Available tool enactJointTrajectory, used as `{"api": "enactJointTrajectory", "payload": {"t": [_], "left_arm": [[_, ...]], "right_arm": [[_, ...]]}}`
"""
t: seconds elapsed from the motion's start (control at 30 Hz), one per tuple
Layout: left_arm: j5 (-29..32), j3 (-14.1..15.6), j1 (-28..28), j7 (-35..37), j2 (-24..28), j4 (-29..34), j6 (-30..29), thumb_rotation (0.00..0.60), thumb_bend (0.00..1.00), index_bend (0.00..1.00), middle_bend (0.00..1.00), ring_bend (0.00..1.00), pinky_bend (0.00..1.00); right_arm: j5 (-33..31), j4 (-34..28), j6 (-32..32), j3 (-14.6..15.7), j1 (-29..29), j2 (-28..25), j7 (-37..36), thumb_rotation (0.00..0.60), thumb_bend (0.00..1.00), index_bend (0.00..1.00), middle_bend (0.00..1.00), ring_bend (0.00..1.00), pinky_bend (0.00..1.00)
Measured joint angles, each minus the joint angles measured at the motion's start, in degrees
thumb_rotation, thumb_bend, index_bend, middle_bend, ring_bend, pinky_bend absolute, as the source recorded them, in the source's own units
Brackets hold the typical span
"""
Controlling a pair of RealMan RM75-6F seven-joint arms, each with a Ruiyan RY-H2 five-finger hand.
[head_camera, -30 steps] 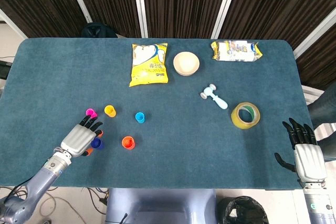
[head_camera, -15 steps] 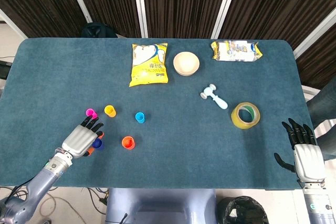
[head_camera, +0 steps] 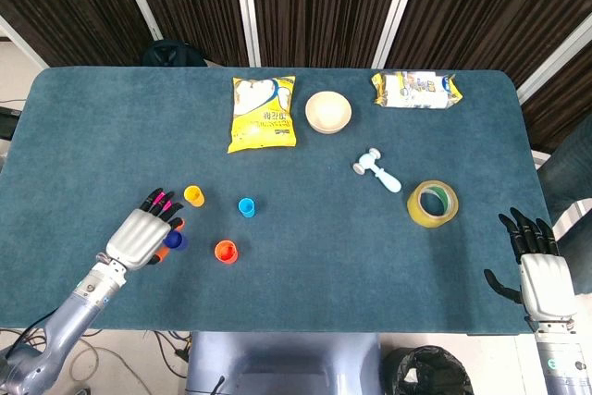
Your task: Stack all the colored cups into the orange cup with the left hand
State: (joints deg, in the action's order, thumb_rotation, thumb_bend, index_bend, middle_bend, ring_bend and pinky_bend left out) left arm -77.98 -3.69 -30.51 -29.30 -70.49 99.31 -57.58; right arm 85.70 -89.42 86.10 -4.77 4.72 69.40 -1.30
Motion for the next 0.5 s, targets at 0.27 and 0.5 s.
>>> {"api": "enactJointTrajectory", "payload": {"t": [0.27, 0.5], "left_arm": [[-2.41, -2.74, -2.84, 2.14, -1.33, 1.68, -0.39, 0.6, 0.31, 0.45, 0.19, 0.0, 0.0], [-2.1, -3.04, -4.79, 2.19, -1.92, 3.23, 2.18, 0.6, 0.31, 0.45, 0.19, 0.0, 0.0]], "right_arm": [[-0.19, 0.03, 0.22, -0.22, -0.07, -0.02, -0.12, 0.6, 0.32, 0.09, 0.04, 0.1, 0.0], [-0.34, 0.04, 0.23, -0.32, -0.09, -0.06, -0.22, 0.6, 0.33, 0.09, 0.04, 0.1, 0.0]]}}
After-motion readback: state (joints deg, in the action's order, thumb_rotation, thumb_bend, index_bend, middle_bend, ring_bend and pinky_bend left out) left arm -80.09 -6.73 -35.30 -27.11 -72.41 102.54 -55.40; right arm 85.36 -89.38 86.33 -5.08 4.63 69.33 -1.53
